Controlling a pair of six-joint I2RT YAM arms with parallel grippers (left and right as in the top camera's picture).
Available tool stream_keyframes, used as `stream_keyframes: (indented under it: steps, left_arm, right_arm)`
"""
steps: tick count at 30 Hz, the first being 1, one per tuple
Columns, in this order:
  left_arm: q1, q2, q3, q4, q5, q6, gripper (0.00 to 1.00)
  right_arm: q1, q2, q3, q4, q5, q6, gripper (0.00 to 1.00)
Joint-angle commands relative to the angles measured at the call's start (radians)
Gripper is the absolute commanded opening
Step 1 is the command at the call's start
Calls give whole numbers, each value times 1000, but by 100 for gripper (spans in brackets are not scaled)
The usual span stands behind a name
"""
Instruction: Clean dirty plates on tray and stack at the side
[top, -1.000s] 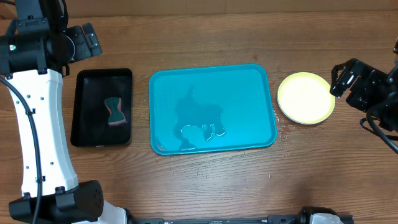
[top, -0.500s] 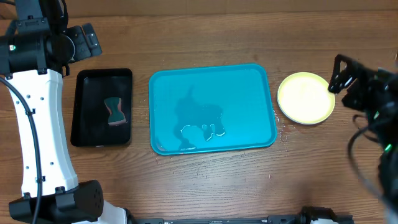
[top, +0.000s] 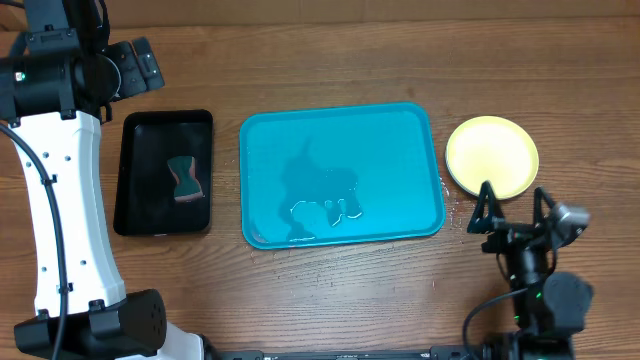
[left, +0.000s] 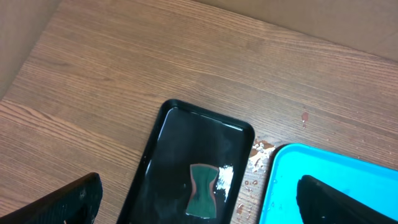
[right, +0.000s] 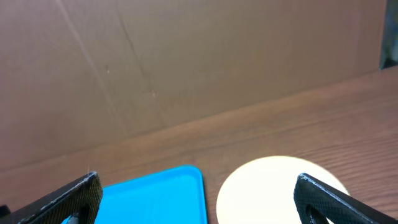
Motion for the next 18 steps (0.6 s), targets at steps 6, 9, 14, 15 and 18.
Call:
stream_keyframes:
  steps: [6,9,14,15,18]
  left_arm:
    - [-8,6,0,2,3,-18,100]
    - [-8,6,0,2,3,-18,99]
    - [-7,6,0,2,3,-18,100]
    - [-7,6,0,2,3,-18,100]
    - [-8,6,0,2,3,-18,100]
  right_arm:
    - [12,-170,-147,-6,9,-18,100]
    - [13,-176,-147,-25,9,-19,100]
    - [11,-176,-147,-28,10,-19,100]
    - [11,-175,-147,-28,10,-19,100]
    - [11,-175,-147,-28,10,-19,100]
